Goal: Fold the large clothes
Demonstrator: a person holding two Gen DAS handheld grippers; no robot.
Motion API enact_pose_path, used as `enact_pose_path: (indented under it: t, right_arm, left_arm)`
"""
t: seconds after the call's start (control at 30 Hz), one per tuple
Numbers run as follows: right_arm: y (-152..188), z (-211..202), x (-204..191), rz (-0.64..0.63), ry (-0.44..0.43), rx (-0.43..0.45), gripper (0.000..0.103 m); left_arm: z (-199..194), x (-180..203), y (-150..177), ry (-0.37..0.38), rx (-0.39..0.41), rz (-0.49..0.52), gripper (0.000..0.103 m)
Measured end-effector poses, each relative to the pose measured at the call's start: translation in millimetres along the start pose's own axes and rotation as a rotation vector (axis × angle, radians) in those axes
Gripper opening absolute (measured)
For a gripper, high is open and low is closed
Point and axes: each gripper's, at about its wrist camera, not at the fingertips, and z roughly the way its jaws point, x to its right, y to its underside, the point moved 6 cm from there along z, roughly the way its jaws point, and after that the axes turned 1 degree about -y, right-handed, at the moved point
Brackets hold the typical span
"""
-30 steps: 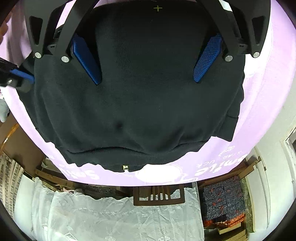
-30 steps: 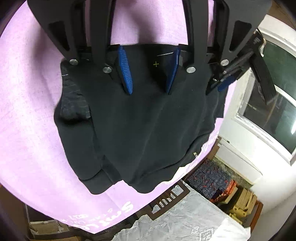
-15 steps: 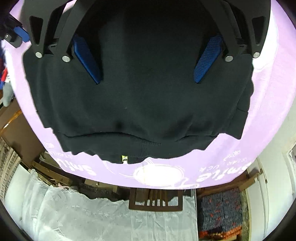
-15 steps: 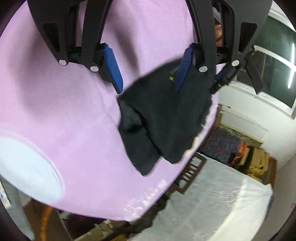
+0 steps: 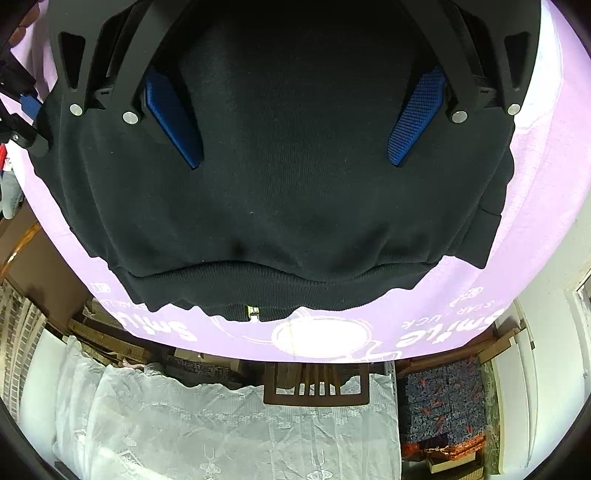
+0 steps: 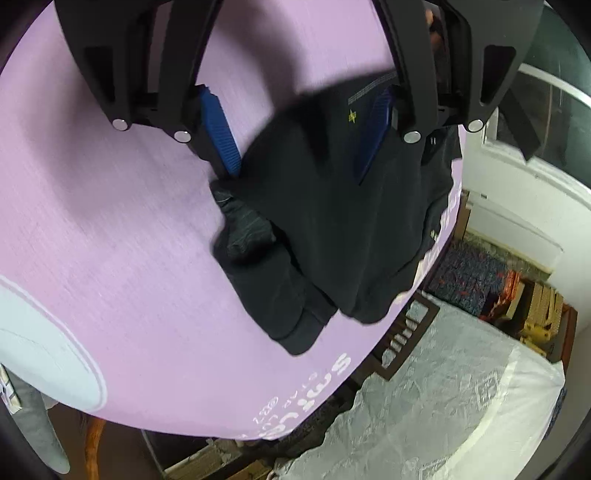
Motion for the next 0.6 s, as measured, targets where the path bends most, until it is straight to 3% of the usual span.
enact_pose_path:
  t: [0.03, 0.1, 0.23, 0.33, 0.5, 0.6]
  right_arm:
    - [-1.7, -0.1, 2.8, 0.02, 0.003, 0.018, 0.049]
    - [-3.0, 0.0, 7.5, 0.054, 0.004, 0.053, 0.045]
    - [0.2, 4.5, -2.3, 0.018, 0.059, 0.051, 0.05]
    - [16.1, 10.9, -18.8, -0.016, 0.049, -0.009, 0.052]
    - [25.5, 7.1, -16.4, 0.017, 0.009, -0.026, 0.051]
    - [14.2, 13.8, -17.4, 0.012, 0.037, -0.002, 0.05]
  left_arm:
    - [0.0, -0.2, 0.0, 0.0, 0.0, 0.0, 0.1]
    - [0.0, -0.2, -0.1, 0.001, 0.0, 0.0, 0.1]
    - [0.1, -0.1, -0.1, 0.001, 0.0, 0.0, 0.1]
    - [-0.4, 0.4, 0.3, 0.003, 0.001, 0.001, 0.1]
    - [-0.1, 1.3, -1.1, 0.003, 0.001, 0.001, 0.1]
    - [0.1, 2.0, -1.4, 0.004, 0.001, 0.001, 0.1]
